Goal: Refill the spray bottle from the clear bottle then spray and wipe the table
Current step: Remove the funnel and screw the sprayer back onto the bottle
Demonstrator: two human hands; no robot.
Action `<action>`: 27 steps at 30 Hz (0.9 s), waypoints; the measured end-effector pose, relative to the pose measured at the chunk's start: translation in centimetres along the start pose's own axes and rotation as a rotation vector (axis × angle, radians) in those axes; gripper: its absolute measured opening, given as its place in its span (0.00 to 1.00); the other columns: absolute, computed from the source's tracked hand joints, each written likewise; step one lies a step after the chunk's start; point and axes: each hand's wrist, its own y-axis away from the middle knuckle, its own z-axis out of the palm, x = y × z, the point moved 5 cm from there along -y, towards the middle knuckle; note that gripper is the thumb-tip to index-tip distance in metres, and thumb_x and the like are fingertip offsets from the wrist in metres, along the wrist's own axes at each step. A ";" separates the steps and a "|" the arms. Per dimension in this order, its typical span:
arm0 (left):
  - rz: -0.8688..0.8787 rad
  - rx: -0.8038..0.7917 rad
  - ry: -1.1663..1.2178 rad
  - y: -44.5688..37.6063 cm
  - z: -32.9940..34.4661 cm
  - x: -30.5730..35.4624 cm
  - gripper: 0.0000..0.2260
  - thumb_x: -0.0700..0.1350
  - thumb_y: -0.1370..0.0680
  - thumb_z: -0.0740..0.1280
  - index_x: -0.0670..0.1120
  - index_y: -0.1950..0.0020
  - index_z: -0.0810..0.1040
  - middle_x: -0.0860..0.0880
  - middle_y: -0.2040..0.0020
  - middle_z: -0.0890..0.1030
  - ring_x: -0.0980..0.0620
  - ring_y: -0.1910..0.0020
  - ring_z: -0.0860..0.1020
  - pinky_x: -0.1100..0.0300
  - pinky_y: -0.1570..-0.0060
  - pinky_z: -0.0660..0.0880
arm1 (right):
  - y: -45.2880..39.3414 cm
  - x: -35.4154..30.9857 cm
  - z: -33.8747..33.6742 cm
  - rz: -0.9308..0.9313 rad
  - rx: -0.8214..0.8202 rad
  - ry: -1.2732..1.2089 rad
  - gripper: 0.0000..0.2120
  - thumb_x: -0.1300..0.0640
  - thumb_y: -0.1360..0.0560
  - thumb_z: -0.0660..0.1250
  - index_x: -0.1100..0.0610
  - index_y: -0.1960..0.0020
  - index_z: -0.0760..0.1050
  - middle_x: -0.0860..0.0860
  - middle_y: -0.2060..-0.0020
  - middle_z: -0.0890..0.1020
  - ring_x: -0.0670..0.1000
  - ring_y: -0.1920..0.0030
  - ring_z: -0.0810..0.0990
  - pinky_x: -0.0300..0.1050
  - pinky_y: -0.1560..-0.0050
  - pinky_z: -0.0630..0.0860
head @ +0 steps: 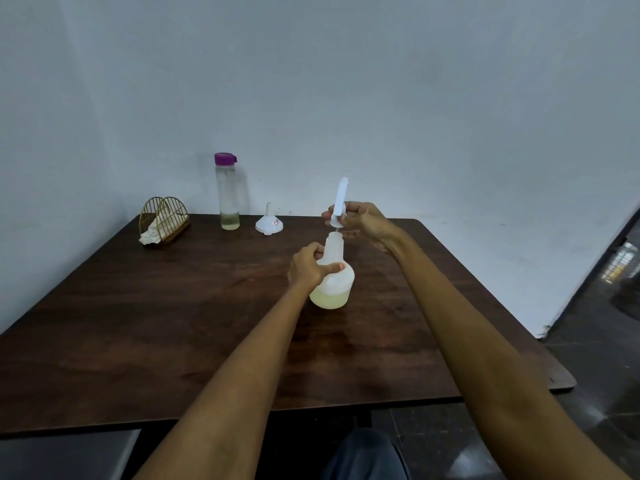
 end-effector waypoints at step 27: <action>0.001 0.060 -0.010 0.5 -0.2 0.1 0.09 0.42 0.26 0.69 0.45 0.46 0.78 0.48 0.46 0.81 0.48 0.44 0.78 0.55 0.50 0.74 | 2.8 3.5 4.7 -0.113 0.871 0.379 0.18 0.47 0.28 0.70 0.61 0.49 0.73 0.54 0.51 0.78 0.53 0.53 0.78 0.46 0.58 0.70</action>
